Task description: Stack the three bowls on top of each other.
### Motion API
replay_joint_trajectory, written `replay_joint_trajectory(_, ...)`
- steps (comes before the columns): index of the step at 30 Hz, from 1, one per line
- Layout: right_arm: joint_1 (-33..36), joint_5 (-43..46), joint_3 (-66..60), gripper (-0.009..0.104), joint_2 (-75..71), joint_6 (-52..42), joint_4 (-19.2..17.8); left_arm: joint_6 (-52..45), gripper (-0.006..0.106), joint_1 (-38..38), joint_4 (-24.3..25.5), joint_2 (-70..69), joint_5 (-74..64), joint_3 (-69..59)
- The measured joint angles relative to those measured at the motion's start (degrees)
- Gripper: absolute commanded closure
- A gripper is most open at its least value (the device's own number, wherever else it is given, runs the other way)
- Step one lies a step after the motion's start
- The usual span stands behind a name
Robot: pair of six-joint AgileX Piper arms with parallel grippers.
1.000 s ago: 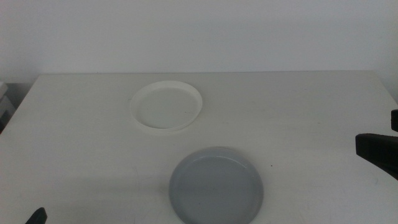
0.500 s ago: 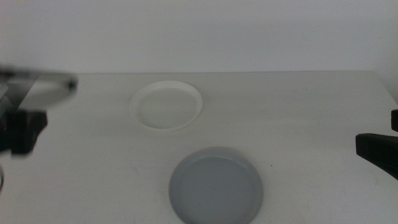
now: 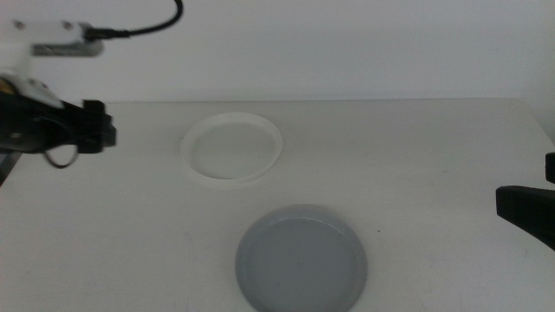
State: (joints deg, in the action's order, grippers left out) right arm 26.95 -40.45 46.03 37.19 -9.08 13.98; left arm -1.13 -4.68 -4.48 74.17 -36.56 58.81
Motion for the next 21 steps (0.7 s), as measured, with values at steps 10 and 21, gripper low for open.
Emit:
replay_joint_trajectory(10, 0.00, 0.00, 0.00, 0.039, 0.00, 0.00, 0.00, -1.43, 0.012, 0.00, -3.45, 22.32, -0.43, 16.70)
replay_joint_trajectory(21, 0.00, 0.00, 0.00, 0.039, 0.00, 0.00, 0.00, -6.80, 0.013, 0.00, -12.09, 44.39, -2.03, 33.31)
